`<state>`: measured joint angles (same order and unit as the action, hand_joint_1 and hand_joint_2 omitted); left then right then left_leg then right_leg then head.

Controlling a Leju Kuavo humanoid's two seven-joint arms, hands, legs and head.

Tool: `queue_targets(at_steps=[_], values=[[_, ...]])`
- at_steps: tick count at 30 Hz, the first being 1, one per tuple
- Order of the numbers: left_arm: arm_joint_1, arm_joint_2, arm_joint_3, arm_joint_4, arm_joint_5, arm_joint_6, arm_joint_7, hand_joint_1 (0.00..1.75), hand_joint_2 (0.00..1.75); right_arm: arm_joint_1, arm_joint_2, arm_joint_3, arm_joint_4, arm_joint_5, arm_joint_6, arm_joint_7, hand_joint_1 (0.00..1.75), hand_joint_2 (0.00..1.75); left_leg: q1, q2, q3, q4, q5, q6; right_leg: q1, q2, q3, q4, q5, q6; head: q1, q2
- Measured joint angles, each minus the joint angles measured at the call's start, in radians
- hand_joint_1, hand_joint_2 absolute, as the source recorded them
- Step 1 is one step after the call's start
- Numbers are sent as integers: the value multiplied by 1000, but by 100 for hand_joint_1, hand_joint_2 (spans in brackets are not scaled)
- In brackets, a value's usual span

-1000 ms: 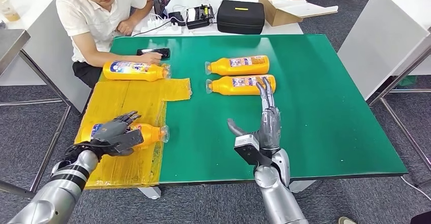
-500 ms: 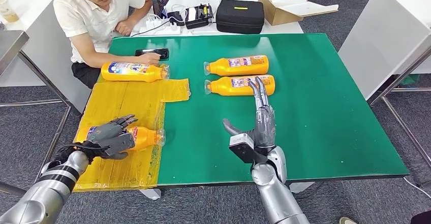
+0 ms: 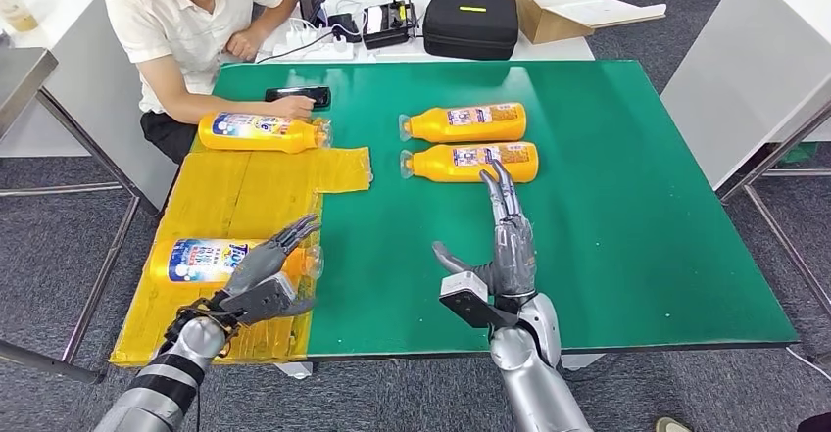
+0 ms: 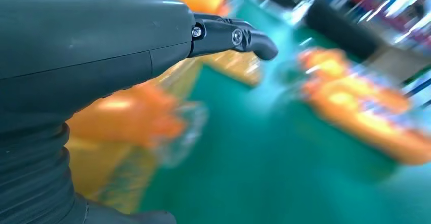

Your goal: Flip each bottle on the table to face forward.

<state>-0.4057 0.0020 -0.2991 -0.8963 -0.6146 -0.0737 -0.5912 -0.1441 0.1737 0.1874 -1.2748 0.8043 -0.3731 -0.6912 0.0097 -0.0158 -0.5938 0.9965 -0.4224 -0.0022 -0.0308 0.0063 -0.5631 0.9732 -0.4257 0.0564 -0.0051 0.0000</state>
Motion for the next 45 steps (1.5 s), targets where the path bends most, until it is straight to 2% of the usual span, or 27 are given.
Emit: queue_targets(at_steps=[5, 10, 12, 16, 18, 21, 23, 24, 27, 28, 34, 40, 45], values=[[47, -58, -40, -203, 60, -20, 39, 0, 175, 19, 9, -17, -30, 20, 2, 8, 0, 175, 0, -1, -5, 0, 0, 0, 0, 0, -4, 0, 0, 0, 0, 0], [72, -94, -66, -315, 66, -4, 46, 0, 175, 29, 13, -27, -50, 59, -3, 34, 0, 175, 0, 0, -7, 0, 0, 0, 0, 0, -7, 0, 0, 0, 0, 0], [96, -124, -61, -354, 129, -18, 79, 0, 175, 29, 8, -31, -53, 149, -8, 109, 0, 175, 0, 0, -7, 0, 0, 0, 0, 0, -7, 0, 0, 0, 0, 0], [160, -215, -16, -398, 379, -87, 209, 0, 175, 19, -33, -38, -19, 401, -32, 316, 0, 175, -1, -1, -10, 0, -1, 0, -1, 0, -8, -1, 0, 1, 0, 0], [181, -254, 7, -393, 477, -95, 246, 0, 175, -1, -56, -47, 29, 473, -42, 370, 0, 175, -1, -1, -10, 0, -1, 1, -2, 0, -8, -1, 0, 1, 0, 0], [197, -289, 26, -377, 524, -94, 256, 0, 175, -29, -81, -63, 93, 507, -52, 390, 0, 175, -2, -1, -10, 1, 0, 1, -2, 0, -9, -1, 0, 2, 0, 0], [201, -298, 33, -370, 529, -93, 257, 0, 175, -41, -89, -67, 120, 512, -55, 392, 0, 175, -2, -1, -10, 1, 0, 1, -2, 0, -9, -1, 1, 2, 0, 0], [201, -300, 35, -366, 532, -93, 259, 0, 131, -44, -92, -68, 130, 518, -56, 397, 0, 175, -1, 0, -10, 1, 0, 1, -1, 0, -9, 0, 1, 2, 0, 0], [204, -305, 40, -355, 552, -83, 277, 0, 131, -61, -104, -78, 159, 564, -59, 441, 0, 175, -1, 0, -11, 1, 0, 1, -1, 0, -10, 0, 1, 2, -1, 0], [205, -307, 40, -348, 563, -70, 284, 0, 175, -71, -110, -83, 174, 584, -62, 458, 0, 175, -1, 0, -11, 1, 0, 1, -1, 0, -10, 0, 1, 2, -1, 0], [229, -310, 29, -323, 601, 3, 288, 0, 175, -122, -145, -125, 258, 636, -72, 478, 0, 175, -2, 0, -12, 1, 0, 1, -2, 0, -10, 0, 1, 2, 0, 0], [240, -310, 22, -337, 491, 47, 288, 0, 175, -129, -156, -137, 298, 654, -59, 483, 0, 175, -2, 0, -12, 1, 0, 1, -2, 0, -11, 0, 1, 2, -1, 0], [243, -310, 13, -339, 475, 55, 295, 0, 175, -129, -161, -140, 322, 649, -50, 486, 0, 175, -2, 0, -12, 1, 0, 1, -2, 0, -11, 0, 1, 2, -1, 0]])
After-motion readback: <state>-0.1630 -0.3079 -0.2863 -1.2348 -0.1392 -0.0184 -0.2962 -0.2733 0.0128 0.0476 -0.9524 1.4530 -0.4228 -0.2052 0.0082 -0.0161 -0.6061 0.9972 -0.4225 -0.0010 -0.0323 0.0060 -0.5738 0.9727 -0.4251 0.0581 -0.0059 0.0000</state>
